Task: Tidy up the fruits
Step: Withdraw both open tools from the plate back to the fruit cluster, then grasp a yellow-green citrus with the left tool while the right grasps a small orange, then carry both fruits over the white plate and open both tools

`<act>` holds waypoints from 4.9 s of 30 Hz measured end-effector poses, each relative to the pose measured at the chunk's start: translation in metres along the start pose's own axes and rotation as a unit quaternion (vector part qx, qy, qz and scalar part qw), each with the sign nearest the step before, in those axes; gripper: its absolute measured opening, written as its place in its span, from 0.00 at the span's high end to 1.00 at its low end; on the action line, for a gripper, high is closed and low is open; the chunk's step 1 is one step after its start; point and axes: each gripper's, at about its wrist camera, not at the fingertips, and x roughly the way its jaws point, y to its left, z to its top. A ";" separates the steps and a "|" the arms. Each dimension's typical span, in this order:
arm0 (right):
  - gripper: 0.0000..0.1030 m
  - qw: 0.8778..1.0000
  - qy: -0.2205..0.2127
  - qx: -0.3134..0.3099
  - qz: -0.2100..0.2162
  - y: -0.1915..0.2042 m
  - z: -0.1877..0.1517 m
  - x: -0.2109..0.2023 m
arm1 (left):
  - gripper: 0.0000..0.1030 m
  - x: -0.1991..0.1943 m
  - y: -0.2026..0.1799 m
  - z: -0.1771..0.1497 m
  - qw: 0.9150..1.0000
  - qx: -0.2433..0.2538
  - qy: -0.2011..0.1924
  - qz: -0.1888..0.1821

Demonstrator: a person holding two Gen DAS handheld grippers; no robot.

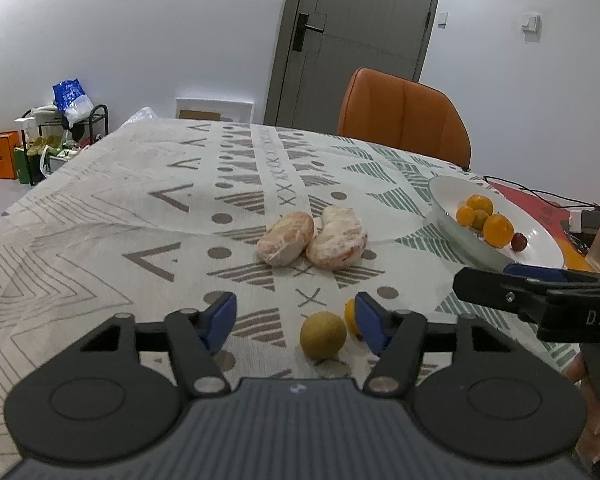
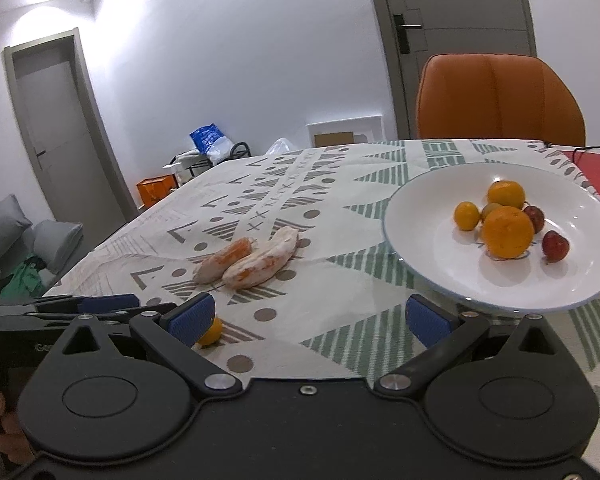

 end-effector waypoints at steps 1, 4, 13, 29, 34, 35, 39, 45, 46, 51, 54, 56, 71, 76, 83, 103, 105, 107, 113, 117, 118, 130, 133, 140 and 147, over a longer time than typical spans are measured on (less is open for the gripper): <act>0.00 1.000 0.001 -0.001 0.002 0.002 0.000 0.001 | 0.48 0.001 0.000 -0.001 1.000 -0.002 0.003 -0.003; 0.00 1.000 0.005 -0.006 0.010 0.008 -0.002 0.005 | 0.58 0.004 0.001 -0.004 1.000 -0.005 0.009 -0.020; 0.00 0.999 0.017 -0.026 0.041 0.029 -0.006 0.016 | 0.76 0.004 0.008 -0.004 1.000 -0.003 0.010 -0.014; 0.25 0.997 0.030 -0.059 0.049 0.055 -0.006 0.031 | 0.76 -0.008 0.040 0.002 0.999 -0.031 -0.003 0.011; 0.39 0.996 0.036 -0.068 0.054 0.061 -0.008 0.036 | 0.76 -0.012 0.042 0.004 0.999 -0.030 -0.007 0.013; 0.46 0.996 0.038 -0.067 0.055 0.061 -0.009 0.037 | 0.76 -0.012 0.041 0.004 0.999 -0.029 -0.007 0.013; 0.72 0.995 0.046 -0.060 0.060 0.058 -0.009 0.039 | 0.76 -0.013 0.037 0.005 1.000 -0.022 -0.009 0.009; 0.80 0.995 0.039 -0.058 0.065 0.053 -0.008 0.033 | 0.76 -0.013 0.030 0.006 1.000 -0.013 -0.010 0.004; 0.80 0.996 0.037 -0.057 0.065 0.052 -0.008 0.032 | 0.76 -0.013 0.029 0.007 1.000 -0.012 -0.010 0.004; 0.80 0.997 0.029 -0.053 0.058 0.046 -0.005 0.026 | 0.76 -0.011 0.022 0.010 1.000 -0.005 -0.010 -0.002; 0.80 0.997 0.023 -0.052 0.050 0.041 -0.003 0.022 | 0.76 -0.010 0.017 0.012 1.000 -0.001 -0.010 -0.005; 0.80 0.998 0.019 -0.048 0.046 0.036 -0.002 0.019 | 0.76 -0.009 0.014 0.013 1.000 0.002 -0.010 -0.007; 0.80 1.000 -0.011 -0.015 0.009 -0.004 0.004 -0.006 | 0.76 -0.001 -0.021 0.022 0.999 0.029 -0.013 -0.032; 0.80 1.000 -0.020 -0.002 -0.004 -0.017 0.003 -0.012 | 0.76 0.002 -0.030 0.025 0.999 0.036 -0.013 -0.036; 0.80 0.999 -0.035 0.018 -0.023 -0.040 0.007 -0.021 | 0.76 0.006 -0.042 0.029 0.998 0.048 -0.017 -0.043; 0.80 0.994 -0.057 0.061 -0.064 -0.089 0.004 -0.039 | 0.76 0.019 -0.080 0.038 0.994 0.082 -0.018 -0.065; 0.80 0.994 -0.061 0.065 -0.066 -0.094 0.004 -0.041 | 0.76 0.020 -0.086 0.038 0.994 0.087 -0.017 -0.067; 0.80 0.993 -0.066 0.071 -0.070 -0.099 0.005 -0.043 | 0.76 0.022 -0.091 0.039 0.993 0.092 -0.016 -0.070; 0.57 0.991 -0.070 0.088 -0.073 -0.109 0.002 -0.047 | 0.76 0.026 -0.105 0.042 0.992 0.104 -0.017 -0.074; 0.57 0.990 -0.073 0.093 -0.073 -0.113 0.000 -0.050 | 0.76 0.029 -0.114 0.045 0.990 0.113 -0.019 -0.077; 0.57 0.990 -0.074 0.094 -0.074 -0.114 0.000 -0.051 | 0.76 0.030 -0.116 0.045 0.990 0.115 -0.019 -0.078; 0.56 0.989 -0.084 0.099 -0.072 -0.119 -0.003 -0.059 | 0.76 0.043 -0.142 0.050 0.987 0.134 -0.018 -0.090; 0.56 0.989 -0.084 0.099 -0.072 -0.120 -0.003 -0.060 | 0.76 0.046 -0.148 0.053 0.986 0.138 -0.020 -0.092; 0.56 0.988 -0.083 0.103 -0.078 -0.123 -0.004 -0.062 | 0.76 0.051 -0.158 0.061 0.986 0.135 -0.026 -0.094; 0.54 0.988 -0.083 0.102 -0.077 -0.123 -0.004 -0.062 | 0.60 0.051 -0.155 0.060 0.988 0.131 -0.025 -0.075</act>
